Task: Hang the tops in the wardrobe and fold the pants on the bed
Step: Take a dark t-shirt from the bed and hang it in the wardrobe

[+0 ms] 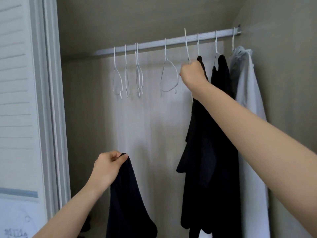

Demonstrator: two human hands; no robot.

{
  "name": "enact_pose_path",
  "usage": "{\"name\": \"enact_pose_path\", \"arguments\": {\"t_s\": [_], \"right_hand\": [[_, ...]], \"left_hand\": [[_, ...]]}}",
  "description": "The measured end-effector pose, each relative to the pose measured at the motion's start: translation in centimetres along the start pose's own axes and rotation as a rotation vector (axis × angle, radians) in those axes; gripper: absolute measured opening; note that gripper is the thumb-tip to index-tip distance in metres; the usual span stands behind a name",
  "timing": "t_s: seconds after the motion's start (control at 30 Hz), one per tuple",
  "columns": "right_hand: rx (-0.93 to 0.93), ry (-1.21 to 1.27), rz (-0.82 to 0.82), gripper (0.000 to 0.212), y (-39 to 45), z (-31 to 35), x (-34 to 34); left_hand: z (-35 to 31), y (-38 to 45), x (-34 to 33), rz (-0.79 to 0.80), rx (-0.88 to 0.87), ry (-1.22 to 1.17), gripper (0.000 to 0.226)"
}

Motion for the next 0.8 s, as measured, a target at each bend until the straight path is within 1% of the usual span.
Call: {"name": "enact_pose_path", "arguments": {"t_s": [0.03,0.07,0.1,0.13,0.17,0.2,0.27,0.3,0.37,0.43,0.5,0.57,0.63,0.7,0.8], "right_hand": [[-0.019,-0.087,-0.027,0.027,-1.3,-0.6,0.6],[0.006,-0.251,-0.026,0.026,-2.2,-1.7,0.6],[-0.035,-0.281,0.011,0.024,-3.8,-2.7,0.6],[-0.044,-0.158,-0.007,0.019,-5.5,-4.0,1.1],[0.016,-0.186,0.019,0.011,-8.5,-4.5,1.2],[0.013,-0.185,0.014,0.013,-10.6,-5.6,1.7],[0.003,-0.268,0.109,0.020,-14.7,-8.4,1.8],[0.006,-0.314,0.168,0.019,-16.6,-9.7,1.8],[-0.082,-0.335,0.258,0.017,-20.2,-12.0,2.3],[-0.215,-0.334,0.336,0.015,-23.0,-14.8,2.9],[-0.392,-0.288,0.423,0.016,-25.3,-17.2,3.2],[-0.630,-0.113,0.490,0.018,-27.5,-19.0,3.6],[-0.805,0.081,0.551,0.020,-29.4,-19.9,4.0],[-0.889,0.207,0.615,0.023,-30.7,-19.9,4.8],[-0.880,0.239,0.712,0.026,-31.4,-19.3,6.3]], "left_hand": [[-0.1,-0.4,0.3,-0.002,-0.002,0.015,0.042],[0.0,-1.0,0.6,-0.003,-0.006,0.031,0.039],[-0.1,-1.3,0.9,-0.005,-0.019,0.052,0.036],[0.0,-1.8,1.1,0.001,-0.025,0.077,0.035],[0.1,-2.3,1.3,0.005,-0.037,0.111,0.035],[0.3,-2.7,1.4,0.004,-0.053,0.146,0.036],[1.1,-3.8,1.5,0.005,-0.073,0.218,0.039],[1.7,-4.4,1.4,0.014,-0.075,0.245,0.040],[2.9,-5.4,0.9,0.039,-0.070,0.292,0.042],[4.4,-6.6,0.4,0.067,-0.046,0.311,0.042],[6.0,-7.8,-0.1,0.092,0.011,0.313,0.039],[7.3,-9.1,-0.6,0.114,0.056,0.330,0.036],[8.5,-10.2,-0.9,0.137,0.088,0.358,0.034],[9.6,-11.1,-1.1,0.160,0.122,0.380,0.033],[11.1,-11.8,-0.8,0.177,0.169,0.455,0.039]]}}
Point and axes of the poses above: each hand's wrist, its own y-axis towards the middle knuckle, its own x-axis out of the back of the hand, z = x × y, the point moved 7 cm from there along y, towards the middle knuckle, and after that the axes turned 4 degrees about -x, right-handed, at the moved point
